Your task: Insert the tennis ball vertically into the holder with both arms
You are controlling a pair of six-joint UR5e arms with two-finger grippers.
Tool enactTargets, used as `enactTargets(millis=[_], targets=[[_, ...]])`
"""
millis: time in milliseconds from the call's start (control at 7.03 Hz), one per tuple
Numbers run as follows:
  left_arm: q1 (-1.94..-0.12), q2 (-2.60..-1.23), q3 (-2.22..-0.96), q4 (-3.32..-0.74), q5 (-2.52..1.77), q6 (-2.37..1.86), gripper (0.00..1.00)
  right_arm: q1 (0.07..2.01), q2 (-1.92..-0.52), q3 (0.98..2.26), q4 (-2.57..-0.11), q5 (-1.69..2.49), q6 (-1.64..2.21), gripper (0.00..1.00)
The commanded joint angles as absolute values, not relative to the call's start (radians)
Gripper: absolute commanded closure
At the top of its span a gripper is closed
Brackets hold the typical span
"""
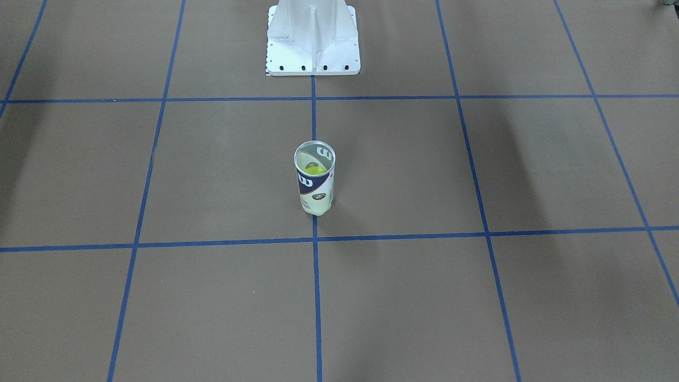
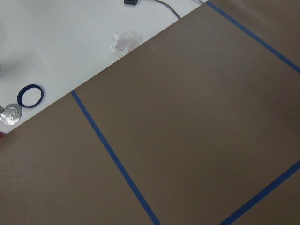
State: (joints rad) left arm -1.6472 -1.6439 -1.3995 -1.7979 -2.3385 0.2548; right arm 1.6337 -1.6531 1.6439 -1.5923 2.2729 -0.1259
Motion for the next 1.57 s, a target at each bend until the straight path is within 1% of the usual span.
enactTargets(millis=[0, 142, 285, 427, 569, 854, 1138, 1423], targets=[[-1.670, -1.635, -1.533, -1.517, -2.283, 0.290, 0.00, 1.634, -1.654, 1.644, -1.592, 2.276, -0.126, 0.00], [-1.678, -1.514, -1.684, -1.464, -2.184, 0.281, 0.00, 1.634, -1.654, 1.644, -1.592, 2.276, -0.124, 0.00], [-1.680, -1.479, -1.741, -1.457, -2.184, 0.267, 0.00, 1.632, -1.652, 1.646, -1.592, 2.276, -0.124, 0.00], [-1.678, -1.451, -1.735, -1.466, -2.178, 0.265, 0.00, 1.631, -1.648, 1.644, -1.594, 2.278, -0.121, 0.00], [-1.678, -1.453, -1.720, -1.474, -2.183, 0.270, 0.00, 1.631, -1.647, 1.644, -1.592, 2.283, -0.108, 0.00], [-1.677, -1.485, -1.743, -1.488, -2.189, 0.272, 0.00, 1.631, -1.647, 1.644, -1.591, 2.284, -0.107, 0.00], [-1.677, -1.486, -1.740, -1.486, -2.306, 0.262, 0.00, 1.631, -1.646, 1.643, -1.589, 2.284, -0.107, 0.00], [-1.677, -1.485, -1.747, -1.491, -2.310, 0.270, 0.00, 1.631, -1.647, 1.643, -1.589, 2.284, -0.109, 0.00]])
